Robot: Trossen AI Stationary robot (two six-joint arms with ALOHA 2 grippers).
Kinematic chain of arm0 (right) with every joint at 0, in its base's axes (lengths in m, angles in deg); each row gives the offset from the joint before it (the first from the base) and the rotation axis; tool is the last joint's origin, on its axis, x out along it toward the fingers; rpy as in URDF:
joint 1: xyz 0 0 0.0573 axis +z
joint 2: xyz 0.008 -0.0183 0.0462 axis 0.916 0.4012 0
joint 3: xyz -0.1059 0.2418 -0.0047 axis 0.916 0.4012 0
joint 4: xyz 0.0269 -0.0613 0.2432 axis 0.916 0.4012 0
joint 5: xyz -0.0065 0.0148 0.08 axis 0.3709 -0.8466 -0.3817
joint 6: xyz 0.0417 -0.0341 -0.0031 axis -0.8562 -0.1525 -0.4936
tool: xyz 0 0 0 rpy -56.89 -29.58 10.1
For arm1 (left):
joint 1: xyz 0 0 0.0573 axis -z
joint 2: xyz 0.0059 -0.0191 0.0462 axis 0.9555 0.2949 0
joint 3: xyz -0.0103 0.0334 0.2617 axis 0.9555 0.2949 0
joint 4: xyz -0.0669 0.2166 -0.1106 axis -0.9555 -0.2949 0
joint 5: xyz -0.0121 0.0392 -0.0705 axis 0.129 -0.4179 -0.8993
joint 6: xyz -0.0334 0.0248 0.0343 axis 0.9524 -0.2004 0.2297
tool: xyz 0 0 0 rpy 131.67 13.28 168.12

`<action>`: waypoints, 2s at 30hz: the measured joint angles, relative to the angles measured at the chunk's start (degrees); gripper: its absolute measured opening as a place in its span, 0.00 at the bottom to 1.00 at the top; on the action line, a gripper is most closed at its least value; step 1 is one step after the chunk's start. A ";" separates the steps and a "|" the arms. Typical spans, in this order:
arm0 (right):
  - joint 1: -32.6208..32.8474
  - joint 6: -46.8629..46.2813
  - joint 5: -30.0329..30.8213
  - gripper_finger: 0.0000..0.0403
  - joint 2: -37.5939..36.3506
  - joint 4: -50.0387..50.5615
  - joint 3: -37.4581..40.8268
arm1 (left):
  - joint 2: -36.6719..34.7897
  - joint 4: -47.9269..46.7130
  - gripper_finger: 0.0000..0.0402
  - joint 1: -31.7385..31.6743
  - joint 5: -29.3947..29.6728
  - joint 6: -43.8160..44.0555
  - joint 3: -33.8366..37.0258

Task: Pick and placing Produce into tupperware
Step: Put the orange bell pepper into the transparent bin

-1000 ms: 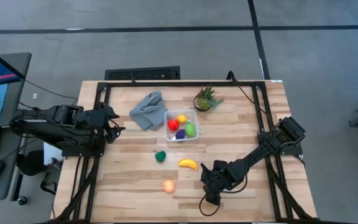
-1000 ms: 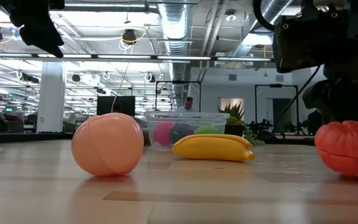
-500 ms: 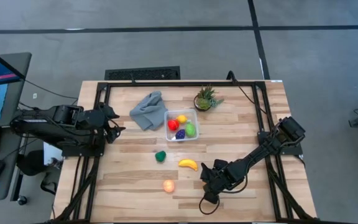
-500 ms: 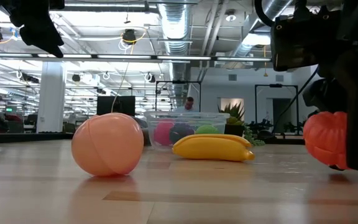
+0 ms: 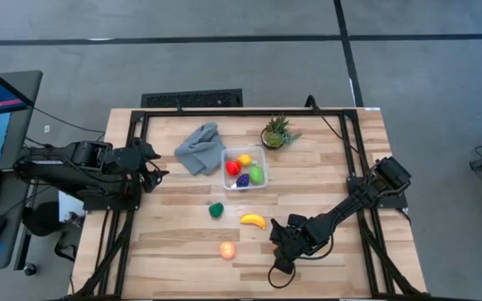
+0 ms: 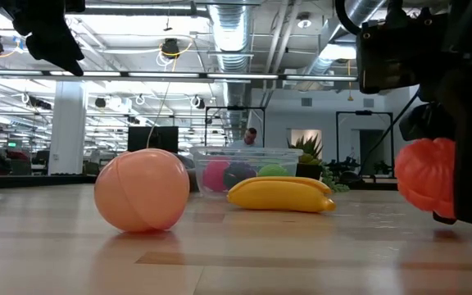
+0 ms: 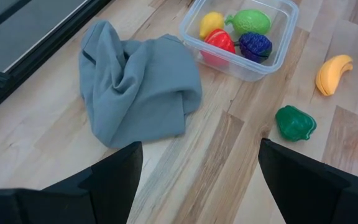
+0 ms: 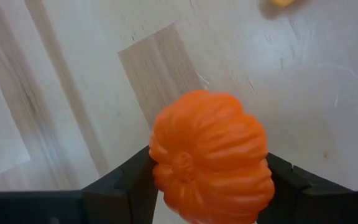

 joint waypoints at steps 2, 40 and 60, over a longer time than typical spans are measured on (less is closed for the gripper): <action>0.00 -0.04 0.10 0.56 0.00 -0.41 0.00 | 0.00 0.00 0.77 0.02 -0.01 0.04 0.00; 1.91 -10.45 18.00 0.47 -8.33 6.90 -0.07 | 0.00 0.04 0.77 0.02 0.24 0.38 0.00; 1.88 -8.48 27.33 0.51 -14.79 7.01 -0.07 | 0.01 0.35 0.77 0.00 0.28 0.43 0.00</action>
